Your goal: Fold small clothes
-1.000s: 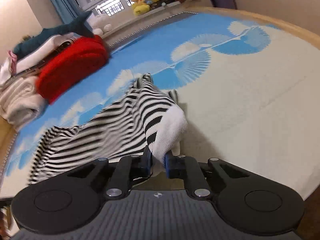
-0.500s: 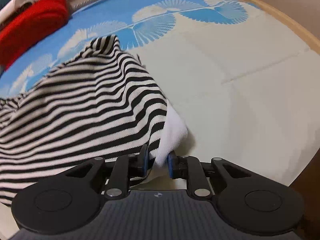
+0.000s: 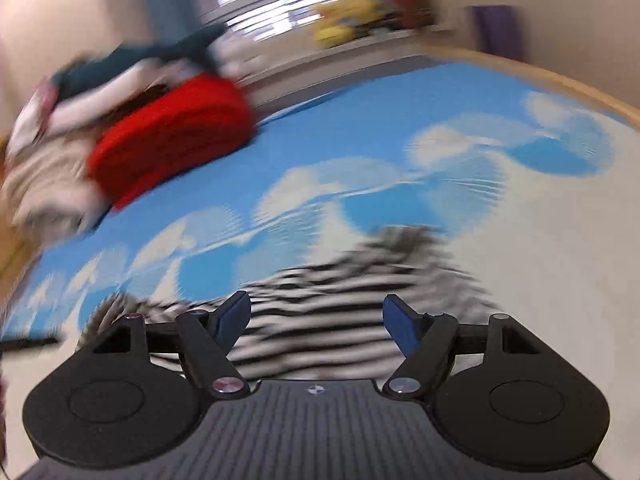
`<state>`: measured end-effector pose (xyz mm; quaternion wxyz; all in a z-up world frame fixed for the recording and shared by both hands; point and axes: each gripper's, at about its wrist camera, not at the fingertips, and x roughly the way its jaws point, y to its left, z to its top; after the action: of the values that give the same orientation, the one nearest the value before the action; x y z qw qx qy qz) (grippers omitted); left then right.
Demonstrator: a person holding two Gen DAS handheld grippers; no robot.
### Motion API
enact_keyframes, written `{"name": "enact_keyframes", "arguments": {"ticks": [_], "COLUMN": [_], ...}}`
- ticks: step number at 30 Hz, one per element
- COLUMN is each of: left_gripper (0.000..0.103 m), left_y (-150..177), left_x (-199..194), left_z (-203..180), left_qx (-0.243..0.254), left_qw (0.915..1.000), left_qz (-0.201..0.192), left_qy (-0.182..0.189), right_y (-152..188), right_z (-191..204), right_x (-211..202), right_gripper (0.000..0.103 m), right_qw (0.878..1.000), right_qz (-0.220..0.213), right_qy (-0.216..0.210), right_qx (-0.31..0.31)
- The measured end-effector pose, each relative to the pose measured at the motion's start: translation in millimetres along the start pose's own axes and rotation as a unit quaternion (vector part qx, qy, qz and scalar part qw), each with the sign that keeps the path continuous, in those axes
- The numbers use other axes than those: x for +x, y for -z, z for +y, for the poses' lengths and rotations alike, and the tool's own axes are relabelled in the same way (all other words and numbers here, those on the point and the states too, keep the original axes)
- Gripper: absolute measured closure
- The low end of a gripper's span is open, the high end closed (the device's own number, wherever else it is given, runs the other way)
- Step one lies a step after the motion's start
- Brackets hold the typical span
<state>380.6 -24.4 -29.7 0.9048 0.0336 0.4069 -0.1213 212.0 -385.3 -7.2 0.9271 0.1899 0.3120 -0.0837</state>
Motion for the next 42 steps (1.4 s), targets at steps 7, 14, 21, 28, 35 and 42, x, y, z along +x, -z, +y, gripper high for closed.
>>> {"name": "enact_keyframes", "arguments": {"ticks": [7, 14, 21, 28, 35, 42], "left_gripper": [0.046, 0.093, 0.019, 0.002, 0.002, 0.002], "left_y": [-7.6, -22.0, -17.0, -19.5, -6.2, -18.2], "left_x": [72.1, 67.6, 82.3, 67.4, 88.1, 49.1], "left_z": [-17.2, -2.7, 17.8, 28.1, 27.5, 37.2], "left_qx": [-0.028, -0.105, -0.126, -0.102, -0.045, -0.065], "left_qw": [0.9968, 0.9902, 0.9897, 0.9911, 0.9855, 0.9873], "left_qz": [0.057, 0.041, 0.066, 0.068, 0.112, 0.08], "left_qy": [0.048, 0.083, 0.017, -0.051, -0.119, -0.12], "right_y": [1.5, -16.4, -0.6, -15.3, 5.3, -20.0], "right_z": [59.4, 59.8, 57.2, 63.2, 30.5, 32.9], "right_x": [105.8, 110.8, 141.3, 87.8, 125.8, 57.1], "right_gripper": [0.039, 0.094, 0.077, 0.028, 0.033, 0.029], "right_qw": [0.987, 0.996, 0.992, 0.995, 0.985, 0.992], "right_qz": [0.085, 0.049, 0.081, -0.016, 0.096, -0.02], "right_qy": [0.048, 0.02, 0.046, 0.038, 0.102, 0.082], "right_qx": [-0.129, -0.071, -0.08, -0.096, -0.104, -0.097]}}
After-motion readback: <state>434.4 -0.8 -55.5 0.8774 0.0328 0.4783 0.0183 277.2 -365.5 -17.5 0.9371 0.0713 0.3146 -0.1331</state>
